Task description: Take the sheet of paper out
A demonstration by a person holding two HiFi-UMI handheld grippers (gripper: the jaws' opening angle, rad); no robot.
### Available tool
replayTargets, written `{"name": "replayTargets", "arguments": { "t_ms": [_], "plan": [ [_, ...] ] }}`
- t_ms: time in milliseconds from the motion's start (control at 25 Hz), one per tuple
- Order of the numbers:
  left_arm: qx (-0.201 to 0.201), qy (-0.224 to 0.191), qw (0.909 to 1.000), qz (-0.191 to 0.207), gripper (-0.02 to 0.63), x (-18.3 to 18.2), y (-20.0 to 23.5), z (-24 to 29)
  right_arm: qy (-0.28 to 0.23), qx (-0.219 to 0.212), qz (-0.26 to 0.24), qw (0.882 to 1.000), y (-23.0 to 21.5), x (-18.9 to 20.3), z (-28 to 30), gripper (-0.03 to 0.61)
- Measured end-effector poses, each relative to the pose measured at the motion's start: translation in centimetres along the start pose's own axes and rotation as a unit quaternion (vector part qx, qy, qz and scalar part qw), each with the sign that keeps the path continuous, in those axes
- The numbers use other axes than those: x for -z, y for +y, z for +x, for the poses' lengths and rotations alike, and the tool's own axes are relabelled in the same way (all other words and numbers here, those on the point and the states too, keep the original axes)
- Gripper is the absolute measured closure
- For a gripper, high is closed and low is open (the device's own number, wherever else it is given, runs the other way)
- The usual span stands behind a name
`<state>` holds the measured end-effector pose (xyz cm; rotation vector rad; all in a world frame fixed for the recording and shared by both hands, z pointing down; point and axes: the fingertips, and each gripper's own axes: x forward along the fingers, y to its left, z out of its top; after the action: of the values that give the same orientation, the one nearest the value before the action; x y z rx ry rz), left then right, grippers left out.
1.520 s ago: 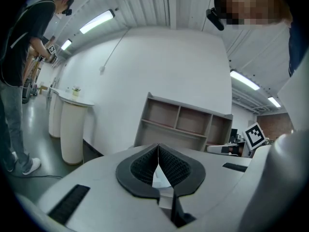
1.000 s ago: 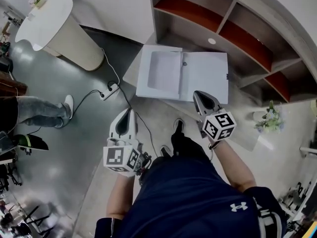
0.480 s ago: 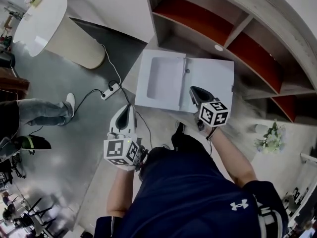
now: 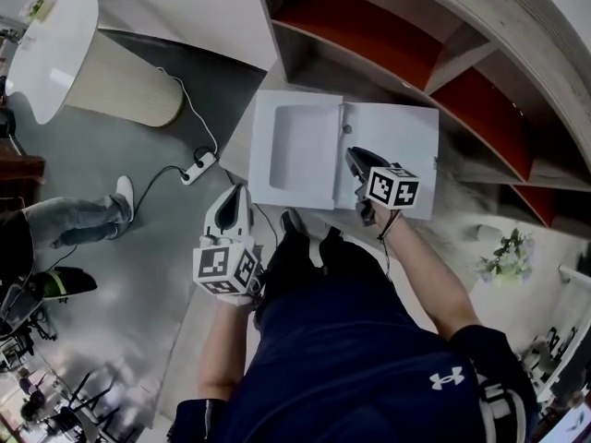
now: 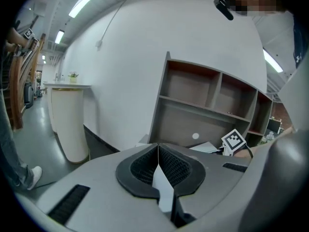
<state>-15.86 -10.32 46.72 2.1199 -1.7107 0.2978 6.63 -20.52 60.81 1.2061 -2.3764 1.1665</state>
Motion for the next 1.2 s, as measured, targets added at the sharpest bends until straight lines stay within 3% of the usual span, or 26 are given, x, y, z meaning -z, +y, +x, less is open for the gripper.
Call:
{"name": "replayTargets", "arguments": {
  "t_ms": [120,440,640,840,960,1200],
  "plan": [
    [0.018,0.017,0.9997,0.004,0.597,1.1,1.0,2.1,0.004,0.021,0.019,1.000,-1.1,0.1,1.2,0.496],
    [0.044,0.065,0.9963,-0.034,0.595,4.8,4.4,7.1,0.030,0.047,0.066,0.996,-3.2,1.5,4.6,0.475],
    [0.051,0.099,0.9927,-0.045,0.573,7.1,5.4,8.5,0.037,0.049,0.107,0.992,-4.7,2.0,6.9,0.428],
    [0.056,0.147,0.9857,-0.061,0.485,10.1,6.0,9.6,0.035,0.084,0.108,0.990,-6.1,2.0,8.9,0.396],
    [0.051,0.163,0.9836,-0.057,0.477,11.6,6.0,9.9,0.029,0.113,0.109,0.987,-6.8,2.0,9.5,0.391],
    [0.047,0.178,0.9805,-0.067,0.477,13.2,6.1,10.3,0.028,0.122,0.123,0.985,-6.5,2.9,10.4,0.391]
  ]
}}
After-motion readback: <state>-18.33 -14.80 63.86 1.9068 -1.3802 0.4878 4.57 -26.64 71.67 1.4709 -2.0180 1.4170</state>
